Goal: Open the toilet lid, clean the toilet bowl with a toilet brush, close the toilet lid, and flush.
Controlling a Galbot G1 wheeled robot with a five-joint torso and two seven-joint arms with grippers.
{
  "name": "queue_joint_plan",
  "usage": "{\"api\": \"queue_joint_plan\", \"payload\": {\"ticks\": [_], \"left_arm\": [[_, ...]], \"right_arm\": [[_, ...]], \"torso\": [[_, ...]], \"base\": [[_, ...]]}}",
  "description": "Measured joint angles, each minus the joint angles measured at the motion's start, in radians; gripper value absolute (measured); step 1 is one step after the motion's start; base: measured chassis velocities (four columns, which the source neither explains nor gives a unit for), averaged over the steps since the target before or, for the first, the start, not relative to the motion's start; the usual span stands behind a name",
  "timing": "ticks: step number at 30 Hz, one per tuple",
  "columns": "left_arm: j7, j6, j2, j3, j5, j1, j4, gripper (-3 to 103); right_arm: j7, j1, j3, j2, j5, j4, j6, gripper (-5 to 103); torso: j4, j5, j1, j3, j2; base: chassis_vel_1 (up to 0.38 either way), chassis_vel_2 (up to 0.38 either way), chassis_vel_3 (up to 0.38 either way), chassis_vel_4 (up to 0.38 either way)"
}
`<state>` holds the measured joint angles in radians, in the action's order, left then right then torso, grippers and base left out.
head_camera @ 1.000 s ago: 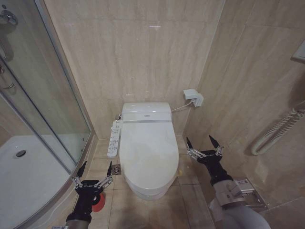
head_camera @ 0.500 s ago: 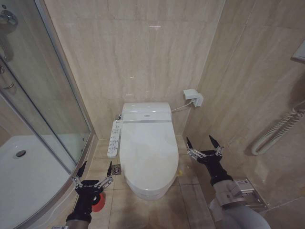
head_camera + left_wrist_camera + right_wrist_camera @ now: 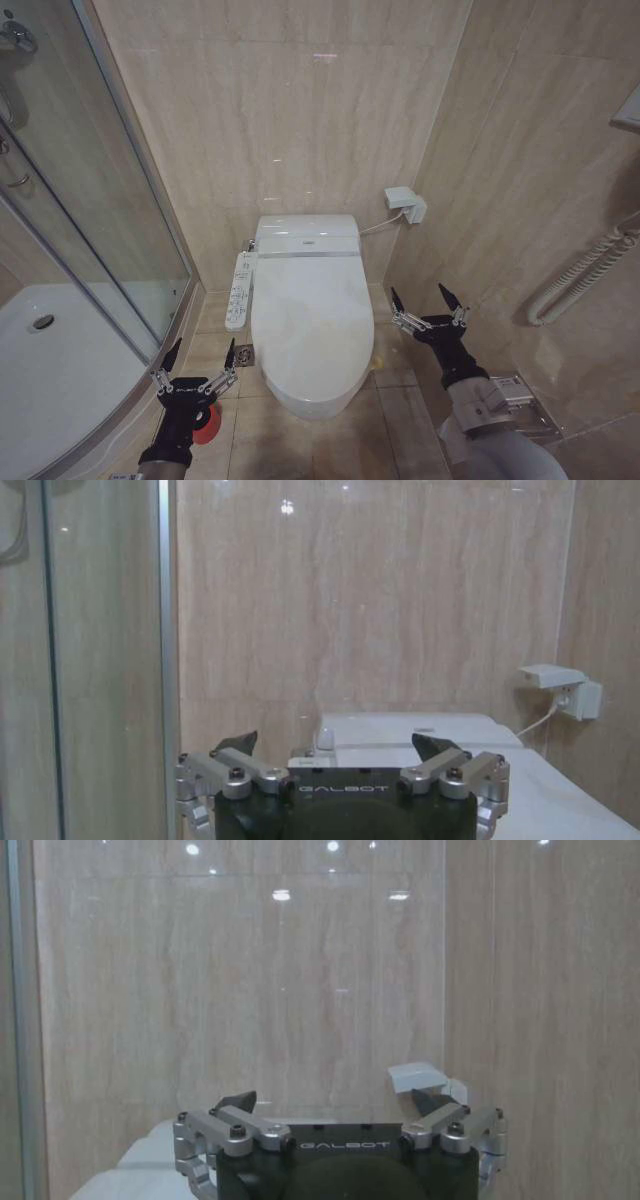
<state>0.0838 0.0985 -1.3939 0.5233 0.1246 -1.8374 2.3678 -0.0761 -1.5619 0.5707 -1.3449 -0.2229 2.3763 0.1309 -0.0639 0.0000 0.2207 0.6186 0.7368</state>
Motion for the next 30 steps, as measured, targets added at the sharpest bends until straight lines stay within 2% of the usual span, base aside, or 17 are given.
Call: {"api": "queue_joint_plan", "payload": {"ticks": [30], "left_arm": [[0.000, 0.000, 0.000, 0.000, 0.000, 0.000, 0.000, 100]], "right_arm": [[0.000, 0.000, 0.000, 0.000, 0.000, 0.000, 0.000, 100]], "torso": [[0.0000, 0.0000, 0.000, 0.000, 0.000]], "base": [[0.000, 0.000, 0.000, 0.000]]}}
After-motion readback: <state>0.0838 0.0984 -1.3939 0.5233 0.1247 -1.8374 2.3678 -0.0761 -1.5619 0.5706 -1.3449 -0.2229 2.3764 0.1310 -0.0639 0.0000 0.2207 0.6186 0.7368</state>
